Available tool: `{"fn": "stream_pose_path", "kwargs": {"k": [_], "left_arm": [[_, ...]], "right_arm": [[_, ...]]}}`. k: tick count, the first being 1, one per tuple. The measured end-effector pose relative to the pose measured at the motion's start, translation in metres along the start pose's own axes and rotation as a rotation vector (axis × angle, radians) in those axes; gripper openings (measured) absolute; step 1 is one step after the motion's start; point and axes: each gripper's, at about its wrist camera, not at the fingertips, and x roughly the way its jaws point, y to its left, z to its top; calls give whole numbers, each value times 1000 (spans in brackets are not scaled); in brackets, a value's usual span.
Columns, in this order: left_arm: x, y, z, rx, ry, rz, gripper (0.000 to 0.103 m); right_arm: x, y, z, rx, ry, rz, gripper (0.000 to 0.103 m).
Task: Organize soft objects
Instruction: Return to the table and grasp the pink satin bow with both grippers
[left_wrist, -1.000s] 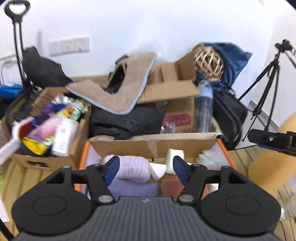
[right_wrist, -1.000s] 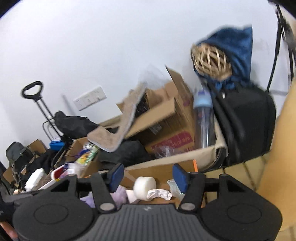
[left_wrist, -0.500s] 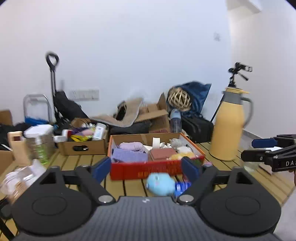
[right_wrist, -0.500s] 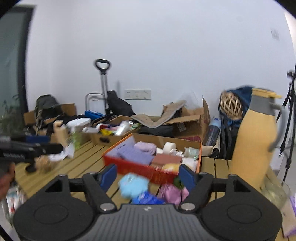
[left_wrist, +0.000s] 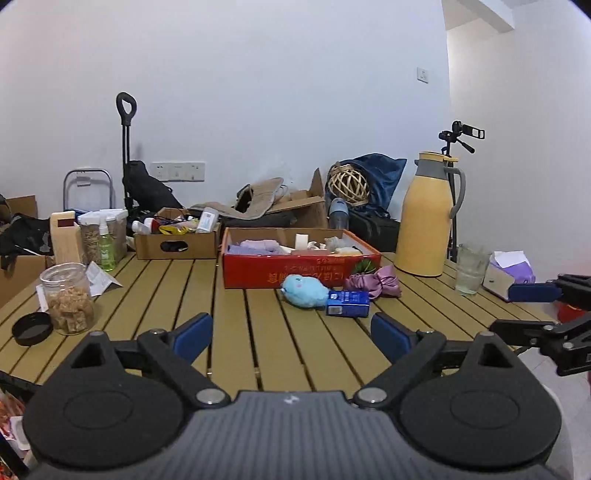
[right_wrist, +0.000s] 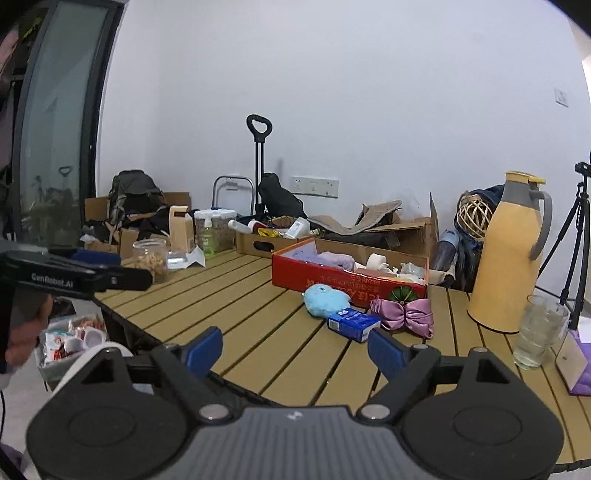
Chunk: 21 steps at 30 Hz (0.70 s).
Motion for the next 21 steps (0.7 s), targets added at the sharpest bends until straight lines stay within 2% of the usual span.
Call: {"fn": "stream_pose_path", "kwargs": {"k": [3, 7, 10, 15, 18, 21], "left_arm": [[15, -1, -2, -5, 26, -14, 94], [61, -9, 3, -8, 74, -77, 92], [112, -22, 18, -5, 119, -136, 83], [224, -48, 53, -14, 190, -235, 84], [288, -59, 68, -4, 241, -239, 77], [338, -72, 69, 19, 301, -306, 70]], "right_arm": [[16, -9, -5, 45, 22, -30, 85], [51, -37, -14, 134, 63, -85, 84], [80, -65, -11, 161, 75, -127, 84], [143, -137, 15, 196, 92, -202, 84], [185, -178, 28, 247, 115, -215, 83], [229, -214, 32, 335, 150, -214, 77]]}}
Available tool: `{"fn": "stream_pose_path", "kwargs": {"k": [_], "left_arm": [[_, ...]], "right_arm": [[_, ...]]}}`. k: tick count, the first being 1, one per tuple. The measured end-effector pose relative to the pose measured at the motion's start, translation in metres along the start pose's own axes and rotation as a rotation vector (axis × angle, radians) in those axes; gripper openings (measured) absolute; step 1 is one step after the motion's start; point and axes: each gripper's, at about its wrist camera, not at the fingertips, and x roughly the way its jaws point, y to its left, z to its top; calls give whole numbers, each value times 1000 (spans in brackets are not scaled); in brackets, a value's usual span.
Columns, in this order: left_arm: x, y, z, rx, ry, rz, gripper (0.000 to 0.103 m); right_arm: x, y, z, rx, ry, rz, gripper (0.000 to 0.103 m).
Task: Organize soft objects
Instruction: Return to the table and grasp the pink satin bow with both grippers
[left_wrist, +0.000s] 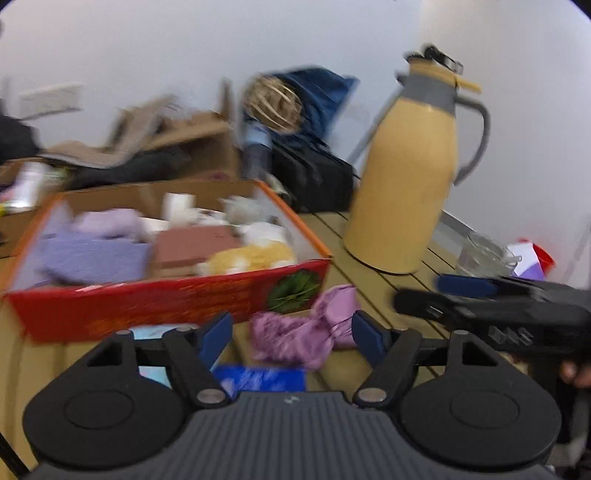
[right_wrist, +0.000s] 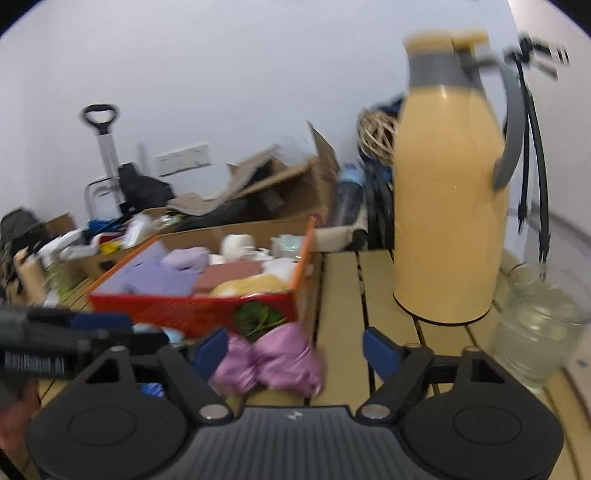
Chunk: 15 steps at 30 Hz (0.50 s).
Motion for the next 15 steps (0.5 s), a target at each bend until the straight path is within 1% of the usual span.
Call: {"fn": "stream_pose_path", "kwargs": {"k": [1, 2, 3, 4, 5, 7, 8, 9, 10, 12, 15], "left_arm": [[15, 2, 2, 7, 27, -18, 62], [32, 6, 3, -8, 67, -9, 58], [44, 10, 2, -38, 101, 6, 56], [52, 15, 1, -60, 119, 7, 56], [56, 19, -3, -70, 121, -8, 56], [61, 26, -10, -80, 120, -45, 56], [64, 27, -12, -83, 129, -58, 56], [67, 28, -12, -86, 135, -66, 52], [68, 29, -12, -96, 131, -84, 39], [70, 27, -12, -98, 131, -117, 29], [68, 26, -11, -112, 119, -136, 23]], "right_arm": [[16, -9, 3, 51, 20, 15, 73], [30, -17, 4, 99, 40, 28, 70], [42, -22, 3, 139, 55, 39, 64], [53, -28, 1, 180, 66, 49, 61], [61, -32, -1, 206, 72, 63, 61], [74, -37, -9, 254, 104, 120, 52], [78, -37, -12, 261, 122, 136, 49], [81, -35, -14, 264, 128, 147, 46], [82, -33, -15, 262, 131, 153, 39], [84, -27, -16, 232, 130, 147, 33], [81, -25, -19, 225, 119, 137, 21]]}}
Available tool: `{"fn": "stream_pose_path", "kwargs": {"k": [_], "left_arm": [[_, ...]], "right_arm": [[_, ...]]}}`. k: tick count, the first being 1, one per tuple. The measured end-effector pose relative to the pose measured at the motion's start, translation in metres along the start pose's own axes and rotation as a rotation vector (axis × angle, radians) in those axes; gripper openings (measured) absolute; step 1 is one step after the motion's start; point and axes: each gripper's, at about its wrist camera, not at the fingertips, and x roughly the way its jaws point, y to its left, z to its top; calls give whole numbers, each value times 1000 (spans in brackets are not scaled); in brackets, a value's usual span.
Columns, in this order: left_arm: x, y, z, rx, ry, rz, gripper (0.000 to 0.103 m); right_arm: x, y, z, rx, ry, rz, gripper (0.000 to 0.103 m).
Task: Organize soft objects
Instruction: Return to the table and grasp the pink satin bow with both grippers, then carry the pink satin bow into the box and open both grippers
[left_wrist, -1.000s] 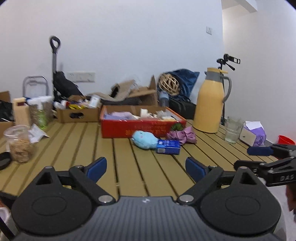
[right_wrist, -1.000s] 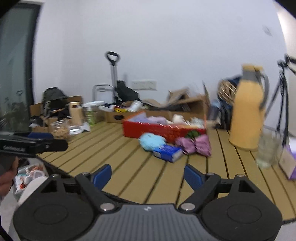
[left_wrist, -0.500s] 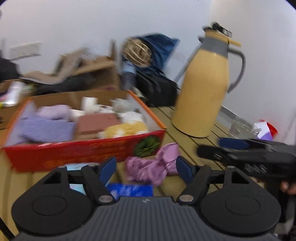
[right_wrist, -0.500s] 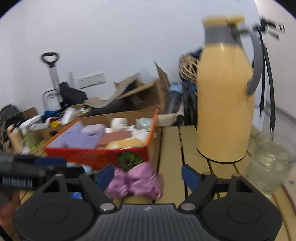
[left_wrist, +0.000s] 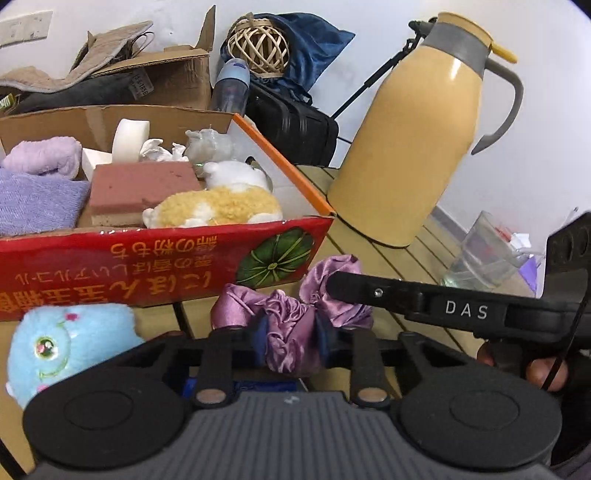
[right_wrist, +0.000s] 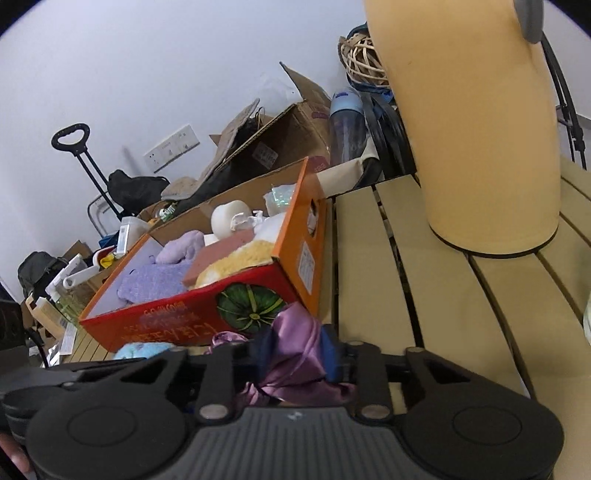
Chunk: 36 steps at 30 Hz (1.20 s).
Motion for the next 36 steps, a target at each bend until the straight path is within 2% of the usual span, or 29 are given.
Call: {"fn": "stream_pose_path", "kwargs": {"k": [4, 7, 10, 13, 16, 19, 23, 25, 30, 36], "left_arm": [[-11, -8, -2, 15, -40, -8, 19], [-32, -21, 2, 53, -104, -2, 19], [-77, -32, 0, 49, -197, -20, 19], [-133, -42, -21, 49, -284, -52, 19], [-183, -43, -54, 15, -330, -62, 19], [-218, -44, -84, -28, -361, -57, 19], [-252, -45, -114, -54, -389, -44, 18], [-260, -42, -118, -62, -395, -41, 18], [-262, -32, -100, -44, -421, -47, 18], [-226, 4, -29, 21, -417, -42, 18]], "right_arm": [[-12, 5, 0, 7, -30, 15, 13], [-34, 23, 0, -45, -90, 3, 12], [-69, 51, 0, -97, -187, 21, 11], [-113, 78, -17, -122, -261, 90, 12], [-141, 98, -41, -107, -255, 177, 12], [-158, 119, -65, -127, -235, 216, 11], [-175, 143, -90, -153, -214, 248, 12], [-176, 148, -97, -145, -199, 267, 11], [-175, 158, -91, -149, -211, 263, 12], [-127, 161, -25, -135, -224, 254, 12]]}}
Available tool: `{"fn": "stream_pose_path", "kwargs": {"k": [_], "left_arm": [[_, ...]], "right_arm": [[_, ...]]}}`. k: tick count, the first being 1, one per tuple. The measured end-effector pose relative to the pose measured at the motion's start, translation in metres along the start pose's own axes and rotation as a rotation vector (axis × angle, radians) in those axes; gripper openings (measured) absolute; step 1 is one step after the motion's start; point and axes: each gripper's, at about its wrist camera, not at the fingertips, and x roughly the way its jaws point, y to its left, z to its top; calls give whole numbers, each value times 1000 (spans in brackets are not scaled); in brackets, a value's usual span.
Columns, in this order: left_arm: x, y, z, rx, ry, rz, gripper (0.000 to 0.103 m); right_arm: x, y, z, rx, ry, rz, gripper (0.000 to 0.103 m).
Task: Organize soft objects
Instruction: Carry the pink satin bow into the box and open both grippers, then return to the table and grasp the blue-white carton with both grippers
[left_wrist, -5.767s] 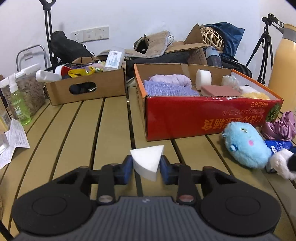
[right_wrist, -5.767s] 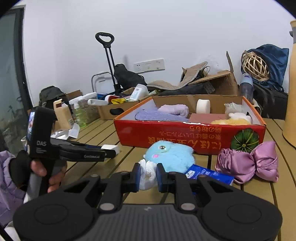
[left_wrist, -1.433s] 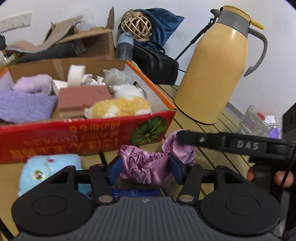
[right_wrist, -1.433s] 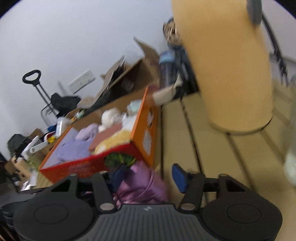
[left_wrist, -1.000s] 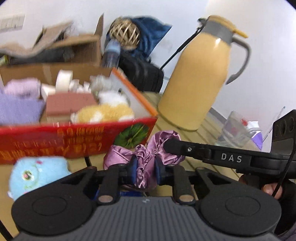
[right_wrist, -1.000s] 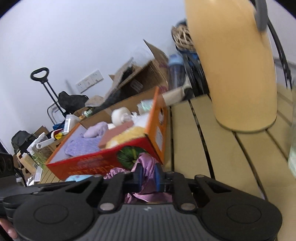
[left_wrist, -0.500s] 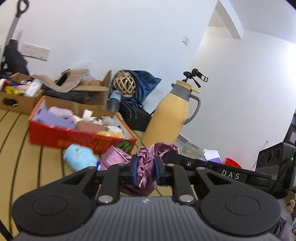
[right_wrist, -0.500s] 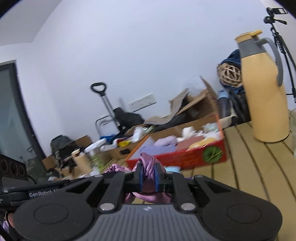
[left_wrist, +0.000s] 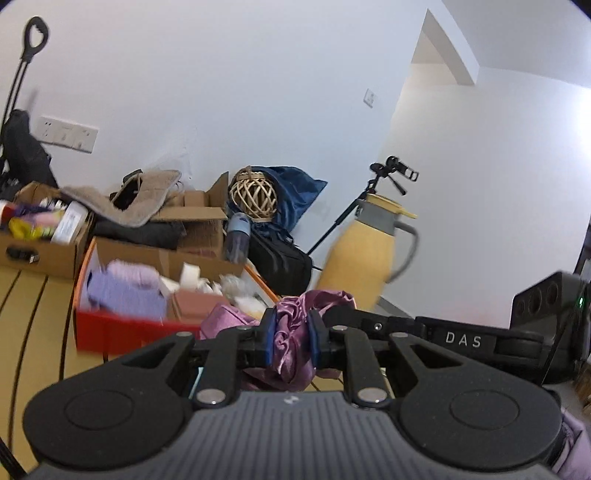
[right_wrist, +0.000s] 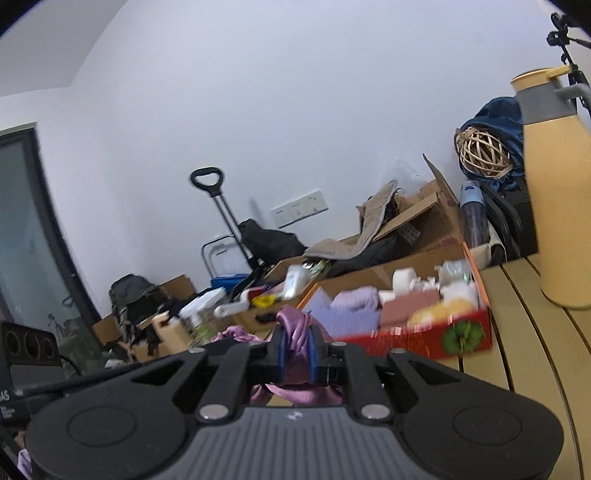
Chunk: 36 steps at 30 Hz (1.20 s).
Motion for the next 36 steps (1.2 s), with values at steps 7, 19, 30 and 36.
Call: {"fn": "stream_pose_path", "kwargs": {"k": [7, 19, 30, 36], "left_arm": [[112, 72, 38, -9, 114, 57, 18], [191, 122, -3, 57, 287, 258, 51], [77, 82, 51, 58, 136, 278, 51], [5, 35, 75, 101, 50, 320, 58]], "right_arm": [[122, -49, 42, 37, 67, -101, 12], [229, -90, -2, -60, 242, -314, 21], [130, -49, 56, -136, 127, -284, 43], [41, -18, 87, -161, 52, -259, 52]]}}
